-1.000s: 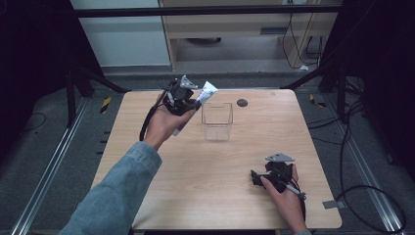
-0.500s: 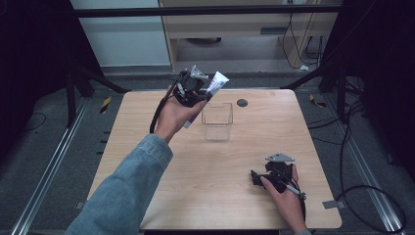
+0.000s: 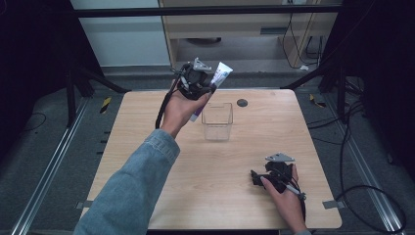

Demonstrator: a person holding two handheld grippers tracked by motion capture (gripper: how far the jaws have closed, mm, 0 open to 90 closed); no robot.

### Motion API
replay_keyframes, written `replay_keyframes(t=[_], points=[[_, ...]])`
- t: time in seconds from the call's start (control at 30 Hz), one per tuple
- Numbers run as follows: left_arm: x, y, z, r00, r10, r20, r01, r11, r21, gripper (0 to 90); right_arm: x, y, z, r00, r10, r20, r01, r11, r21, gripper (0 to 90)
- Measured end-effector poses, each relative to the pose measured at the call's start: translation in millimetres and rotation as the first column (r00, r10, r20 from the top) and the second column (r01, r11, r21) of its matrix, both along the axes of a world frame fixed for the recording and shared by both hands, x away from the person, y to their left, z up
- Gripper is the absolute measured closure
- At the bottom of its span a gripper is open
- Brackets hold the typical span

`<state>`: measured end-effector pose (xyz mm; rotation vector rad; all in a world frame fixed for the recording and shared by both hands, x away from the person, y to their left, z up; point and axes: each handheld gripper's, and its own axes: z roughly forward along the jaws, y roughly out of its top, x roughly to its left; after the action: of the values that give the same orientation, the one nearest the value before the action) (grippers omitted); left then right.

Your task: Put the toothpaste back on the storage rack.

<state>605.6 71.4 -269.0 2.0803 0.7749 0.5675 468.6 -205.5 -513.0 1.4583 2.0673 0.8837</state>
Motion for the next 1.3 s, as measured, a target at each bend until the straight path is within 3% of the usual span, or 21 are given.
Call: replay_keyframes(t=[0.5,0.6,0.83,1.3], points=[[3.9,-12.8,-4.6,0.9998,-0.003,0.019,0.003,0.9999,-0.014,78.0,0.1,0.0,0.0,1.0000,0.000,0.000,0.000,1.000,0.000,0.3],[5.9,-15.5,-4.8,0.9998,0.000,0.020,0.001,0.9992,-0.040,78.0,0.2,0.1,0.0,1.0000,0.000,0.000,0.000,1.000,0.001,0.3],[9.1,-21.0,-1.6,0.9989,-0.003,0.046,0.005,0.9986,-0.052,78.0,0.4,0.0,-0.2,1.0000,0.001,0.004,-0.001,1.000,0.000,0.3],[15.9,-31.4,-7.1,0.9983,-0.019,0.055,0.023,0.9962,-0.084,78.0,0.4,-0.1,-0.3,1.0000,0.001,0.003,-0.001,1.000,-0.002,0.3]])
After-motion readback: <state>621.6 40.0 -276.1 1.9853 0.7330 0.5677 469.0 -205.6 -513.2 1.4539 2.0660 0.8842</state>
